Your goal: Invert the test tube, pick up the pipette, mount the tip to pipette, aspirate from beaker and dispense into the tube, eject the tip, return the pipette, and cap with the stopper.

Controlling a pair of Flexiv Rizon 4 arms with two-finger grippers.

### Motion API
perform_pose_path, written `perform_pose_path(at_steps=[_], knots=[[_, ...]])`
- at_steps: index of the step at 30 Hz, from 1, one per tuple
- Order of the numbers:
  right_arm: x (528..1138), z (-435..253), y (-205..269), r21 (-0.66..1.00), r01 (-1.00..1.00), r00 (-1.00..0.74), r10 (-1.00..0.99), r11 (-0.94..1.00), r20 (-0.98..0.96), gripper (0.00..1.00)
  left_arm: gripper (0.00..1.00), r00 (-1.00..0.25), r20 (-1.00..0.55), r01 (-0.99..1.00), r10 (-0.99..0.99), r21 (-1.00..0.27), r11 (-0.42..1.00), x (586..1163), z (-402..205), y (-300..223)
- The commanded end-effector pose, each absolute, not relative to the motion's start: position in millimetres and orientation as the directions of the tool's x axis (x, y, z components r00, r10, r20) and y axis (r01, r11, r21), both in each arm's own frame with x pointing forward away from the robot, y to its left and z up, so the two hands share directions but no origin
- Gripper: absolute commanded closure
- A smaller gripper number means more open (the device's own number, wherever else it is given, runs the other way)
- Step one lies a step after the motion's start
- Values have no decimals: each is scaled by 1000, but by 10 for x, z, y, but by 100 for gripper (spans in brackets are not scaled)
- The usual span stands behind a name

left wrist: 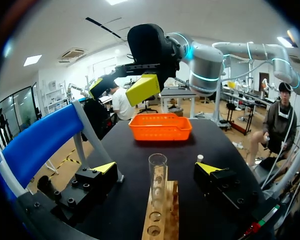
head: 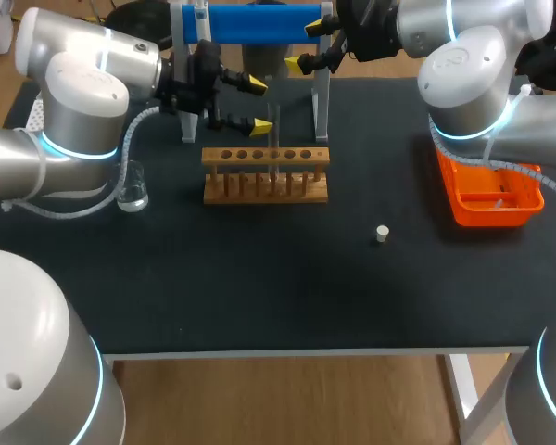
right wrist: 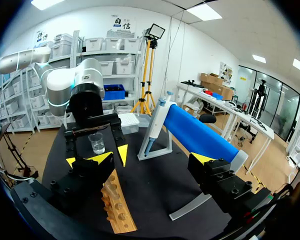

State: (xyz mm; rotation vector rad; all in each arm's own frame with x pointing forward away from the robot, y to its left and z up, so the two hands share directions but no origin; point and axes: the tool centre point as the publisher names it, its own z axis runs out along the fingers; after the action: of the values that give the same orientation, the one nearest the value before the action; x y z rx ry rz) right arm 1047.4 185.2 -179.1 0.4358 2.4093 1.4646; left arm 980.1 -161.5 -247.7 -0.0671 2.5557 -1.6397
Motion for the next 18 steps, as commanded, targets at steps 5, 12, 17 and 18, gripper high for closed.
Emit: perform_pose_path(at_steps=[5,12,17,18], knots=[[10473,-1787,1849,892,107,-913,398,439,-86,0,0,-995,-60,22,-80,-911,412,9815,-2562,-1689],[10473,-1787,1849,892,107,-913,398,439,-86,0,0,-996,-56,20,-74,-908,417,9833,-2632,-1759],[10473,-1787,1849,892,107,-913,398,439,-86,0,0,-996,-52,17,-72,-904,426,9860,-2679,-1806],[10473,-1787,1849,892,107,-913,398,439,-86,0,0,-996,-52,16,-71,-903,430,9863,-2688,-1813]])
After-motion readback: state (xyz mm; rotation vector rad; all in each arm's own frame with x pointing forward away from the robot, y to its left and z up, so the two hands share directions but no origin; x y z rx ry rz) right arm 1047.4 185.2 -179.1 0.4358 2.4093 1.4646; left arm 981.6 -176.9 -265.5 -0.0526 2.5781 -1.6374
